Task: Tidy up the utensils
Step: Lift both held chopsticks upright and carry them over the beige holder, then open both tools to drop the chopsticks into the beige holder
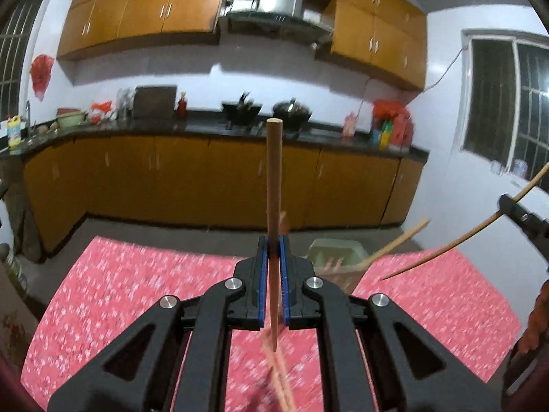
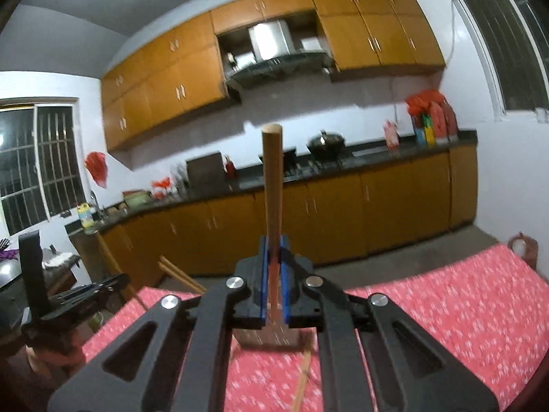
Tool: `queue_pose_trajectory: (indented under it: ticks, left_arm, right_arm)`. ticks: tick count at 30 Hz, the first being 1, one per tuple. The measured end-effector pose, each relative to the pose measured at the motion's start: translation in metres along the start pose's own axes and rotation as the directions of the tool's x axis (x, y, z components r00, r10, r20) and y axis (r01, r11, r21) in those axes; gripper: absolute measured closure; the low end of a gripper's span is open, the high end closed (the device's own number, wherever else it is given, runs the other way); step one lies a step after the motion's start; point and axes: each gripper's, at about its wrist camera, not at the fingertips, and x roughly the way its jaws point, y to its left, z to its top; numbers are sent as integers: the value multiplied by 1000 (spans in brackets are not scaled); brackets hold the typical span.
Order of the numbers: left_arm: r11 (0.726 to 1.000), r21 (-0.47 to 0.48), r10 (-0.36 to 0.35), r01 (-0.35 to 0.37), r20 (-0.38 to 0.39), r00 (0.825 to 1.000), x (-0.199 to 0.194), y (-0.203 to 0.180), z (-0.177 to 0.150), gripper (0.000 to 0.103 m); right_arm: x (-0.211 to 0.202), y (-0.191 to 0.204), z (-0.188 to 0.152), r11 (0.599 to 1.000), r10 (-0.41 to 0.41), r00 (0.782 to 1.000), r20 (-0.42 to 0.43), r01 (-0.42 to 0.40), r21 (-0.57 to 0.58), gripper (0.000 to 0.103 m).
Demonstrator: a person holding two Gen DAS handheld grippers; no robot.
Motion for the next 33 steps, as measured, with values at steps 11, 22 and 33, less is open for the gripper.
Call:
queue_pose_trajectory:
  ticks: [11,22,33]
  left_arm:
    - [999,-42,16,-7,210,978,29,-40,48,96]
    - [998,-58,12,-7,82,997,69,-38,14,94]
    - [995,-96,3,11,147,989,35,-24,17,72]
  right_arm:
    - [75,17,1,998,-32,998,-54,29,-54,96]
    - [103,17,-20,999,-15,989,-145,11,-34,93]
    - [63,13,-12,1000,4,998,-61,-5,-16,91]
